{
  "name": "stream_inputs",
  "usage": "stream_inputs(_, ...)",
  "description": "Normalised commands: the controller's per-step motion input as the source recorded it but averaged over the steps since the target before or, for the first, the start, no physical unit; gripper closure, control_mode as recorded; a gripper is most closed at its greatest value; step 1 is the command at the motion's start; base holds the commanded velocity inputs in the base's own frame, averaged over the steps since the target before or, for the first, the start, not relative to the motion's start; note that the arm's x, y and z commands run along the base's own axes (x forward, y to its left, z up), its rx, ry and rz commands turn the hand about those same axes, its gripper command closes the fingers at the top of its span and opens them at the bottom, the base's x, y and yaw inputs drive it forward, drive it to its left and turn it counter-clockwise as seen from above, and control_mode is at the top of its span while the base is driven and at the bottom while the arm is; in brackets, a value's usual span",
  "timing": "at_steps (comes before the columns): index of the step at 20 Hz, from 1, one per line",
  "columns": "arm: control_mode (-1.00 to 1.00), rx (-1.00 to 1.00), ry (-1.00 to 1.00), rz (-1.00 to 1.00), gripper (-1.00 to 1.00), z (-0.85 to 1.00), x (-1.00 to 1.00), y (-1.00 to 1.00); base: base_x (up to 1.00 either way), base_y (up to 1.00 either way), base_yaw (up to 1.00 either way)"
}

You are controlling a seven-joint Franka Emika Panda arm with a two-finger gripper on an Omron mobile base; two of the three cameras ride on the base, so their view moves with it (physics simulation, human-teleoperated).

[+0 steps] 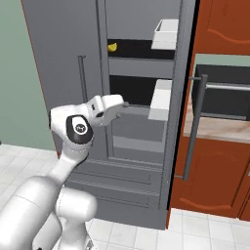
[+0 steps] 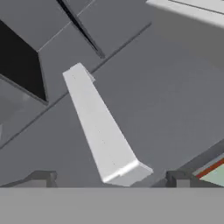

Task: There is a bowl on the dining counter. Grab a lemon wedge from the fridge and place it in the bowl. Then get the liquor bottle and glass cup from the cabinet and place them next to the bowl.

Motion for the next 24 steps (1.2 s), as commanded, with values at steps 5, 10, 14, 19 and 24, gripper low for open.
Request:
stream_inputs(5,-1.00,0.21,0.02,0.33,-1.00,0.43,0.00,0.99,0.00,0.00,0.00)
stream_inputs(10,-1.00,0.30,0.15,0.23,-1.00,0.40,0.22,0.88,0.00,0.00,0.00)
stream_inputs(14,-1.00,0.32,0.19,0.15,-1.00,0.24,0.31,0.78,0.00,0.00,0.00)
stream_inputs(19,-1.00,0.27,0.23,0.05,-1.00,0.01,0.37,0.69,0.00,0.00,0.00)
stream_inputs(24,-1.00,0.09,0.08,0.00,-1.00,-0.32,0.23,0.42,0.00,0.00,0.00)
